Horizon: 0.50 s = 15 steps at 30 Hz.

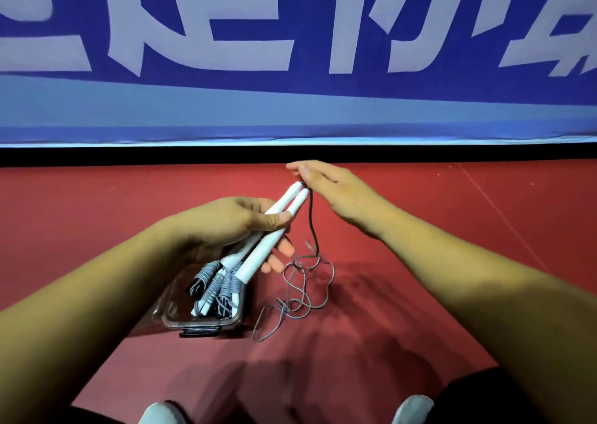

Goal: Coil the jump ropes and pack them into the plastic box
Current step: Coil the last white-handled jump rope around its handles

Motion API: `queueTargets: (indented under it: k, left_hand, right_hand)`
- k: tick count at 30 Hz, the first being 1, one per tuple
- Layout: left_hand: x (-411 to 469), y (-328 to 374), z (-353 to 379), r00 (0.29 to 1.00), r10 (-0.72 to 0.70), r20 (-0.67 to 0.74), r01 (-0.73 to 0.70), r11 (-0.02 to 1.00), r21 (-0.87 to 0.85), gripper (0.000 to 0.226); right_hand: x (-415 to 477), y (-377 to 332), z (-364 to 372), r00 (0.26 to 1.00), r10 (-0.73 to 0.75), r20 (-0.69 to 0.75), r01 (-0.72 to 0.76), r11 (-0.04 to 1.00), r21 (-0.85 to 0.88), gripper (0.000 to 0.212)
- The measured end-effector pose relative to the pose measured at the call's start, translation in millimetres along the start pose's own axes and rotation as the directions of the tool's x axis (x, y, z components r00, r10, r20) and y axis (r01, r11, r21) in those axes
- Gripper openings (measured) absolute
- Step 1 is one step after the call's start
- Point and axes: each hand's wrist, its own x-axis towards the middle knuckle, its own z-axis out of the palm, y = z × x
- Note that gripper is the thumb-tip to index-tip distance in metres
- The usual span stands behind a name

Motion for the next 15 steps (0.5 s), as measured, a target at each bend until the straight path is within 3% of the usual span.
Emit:
queueTargets:
  k: [6,10,15]
  left_hand:
    - [-9.5,1.7,-9.3,1.000,0.020,0.002,-0.020,0.991,0.130,0.018]
    - [-16.7,1.3,-11.8,0.999,-0.002,0.043,0.000,0.999,0.034,0.037]
    - [-28.7,4.5,-19.6,0.987,-0.023,0.160,0.047,0.988,-0.148,0.032]
  right_hand:
    - [-5.5,-4.0,10.6,0.985,0.015,0.174,-0.057,0.970,0.236,0.035]
    - [-5.7,-10.9,1.9,0.981,0.028,0.191,-0.072,0.971,0.227,0.027]
    - [-6.3,-9.1,-14.6,0.988,0.036,0.149,-0.078,0.956,0.284,0.019]
